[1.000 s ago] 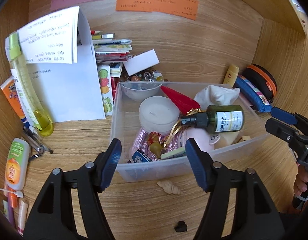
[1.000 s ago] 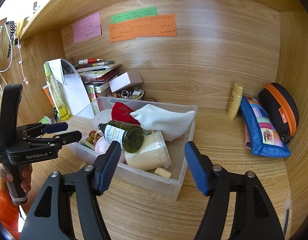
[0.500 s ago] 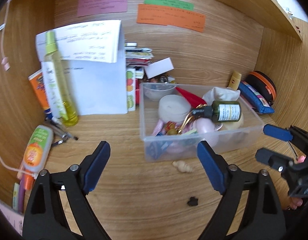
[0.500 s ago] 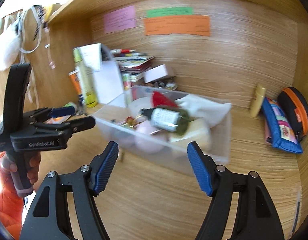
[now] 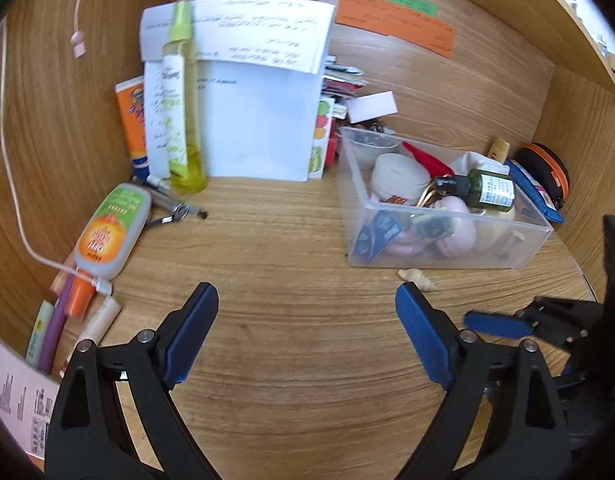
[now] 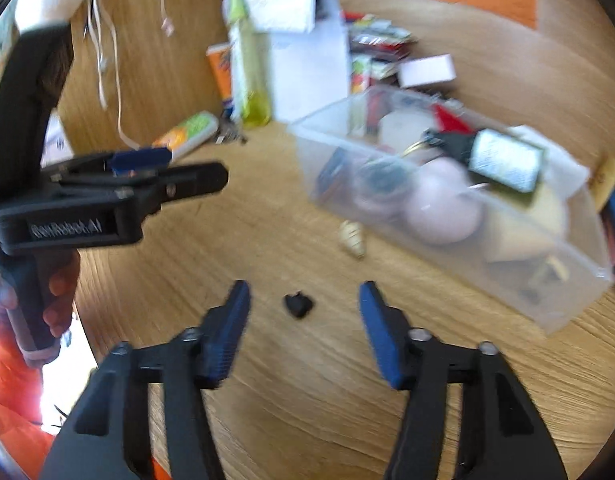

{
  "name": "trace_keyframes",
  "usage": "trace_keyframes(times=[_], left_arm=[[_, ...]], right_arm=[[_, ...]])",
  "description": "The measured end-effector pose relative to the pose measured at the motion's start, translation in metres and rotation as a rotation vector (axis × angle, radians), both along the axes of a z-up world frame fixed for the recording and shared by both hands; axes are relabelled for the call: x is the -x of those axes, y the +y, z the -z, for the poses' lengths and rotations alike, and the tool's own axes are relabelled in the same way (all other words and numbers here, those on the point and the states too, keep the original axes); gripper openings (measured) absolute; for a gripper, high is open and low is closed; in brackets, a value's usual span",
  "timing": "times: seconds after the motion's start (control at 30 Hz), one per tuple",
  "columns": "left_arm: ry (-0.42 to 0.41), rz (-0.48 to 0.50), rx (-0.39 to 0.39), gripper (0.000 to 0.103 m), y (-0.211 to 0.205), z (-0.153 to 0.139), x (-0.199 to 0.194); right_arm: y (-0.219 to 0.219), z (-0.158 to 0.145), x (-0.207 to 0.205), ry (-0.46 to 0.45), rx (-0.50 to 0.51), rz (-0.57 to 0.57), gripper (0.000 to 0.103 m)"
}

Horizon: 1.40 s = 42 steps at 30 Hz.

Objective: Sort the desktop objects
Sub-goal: 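Grasp the seashell with the left tool while the right grasps the black clip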

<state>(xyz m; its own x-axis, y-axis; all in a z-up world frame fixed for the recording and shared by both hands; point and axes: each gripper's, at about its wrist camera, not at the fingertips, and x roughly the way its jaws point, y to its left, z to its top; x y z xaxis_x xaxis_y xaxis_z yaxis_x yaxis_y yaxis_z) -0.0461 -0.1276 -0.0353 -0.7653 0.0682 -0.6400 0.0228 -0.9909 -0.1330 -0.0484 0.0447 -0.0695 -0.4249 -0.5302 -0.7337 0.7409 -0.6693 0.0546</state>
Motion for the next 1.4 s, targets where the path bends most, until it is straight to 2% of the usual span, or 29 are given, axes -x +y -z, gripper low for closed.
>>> trace_keyframes(times=[0.17,0.37,0.6,0.83,0.9,0.93,0.97,1.13,1.2,1.4], left_arm=[[-0.007,-0.011,-0.018,0.091,-0.007,0.006,-0.004],[-0.028,0.013,-0.026,0.091,0.001,0.013,0.002],[-0.054,0.079,-0.005,0.091,0.029,0.018,0.015],[-0.097,0.144,0.016,0.091,0.067,0.026,0.041],[-0.096,0.148,0.042,0.085,0.077,0.027,0.048],[-0.099,0.152,0.061,0.077,0.082,0.027,0.050],[-0.101,0.157,0.078,0.073,0.087,0.028,0.053],[-0.130,0.154,0.102,0.062,0.101,0.035,0.064],[-0.140,0.148,0.116,0.061,0.104,0.037,0.068],[-0.185,0.157,0.115,0.043,0.112,0.042,0.079]], right_arm=[[-0.012,0.020,0.003,-0.049,-0.048,-0.011,0.026],[-0.013,0.023,0.003,-0.017,-0.069,0.004,0.016],[0.005,0.014,0.006,-0.002,-0.036,0.044,0.015],[0.054,-0.002,0.020,0.011,0.042,0.142,0.015],[0.065,-0.006,0.023,0.016,0.057,0.160,0.015],[0.070,-0.008,0.025,0.018,0.067,0.169,0.015],[0.076,-0.010,0.026,0.015,0.079,0.176,0.015],[0.098,-0.017,0.032,0.021,0.117,0.193,0.015],[0.104,-0.018,0.034,0.020,0.126,0.198,0.015],[0.120,-0.018,0.039,0.012,0.161,0.198,0.015]])
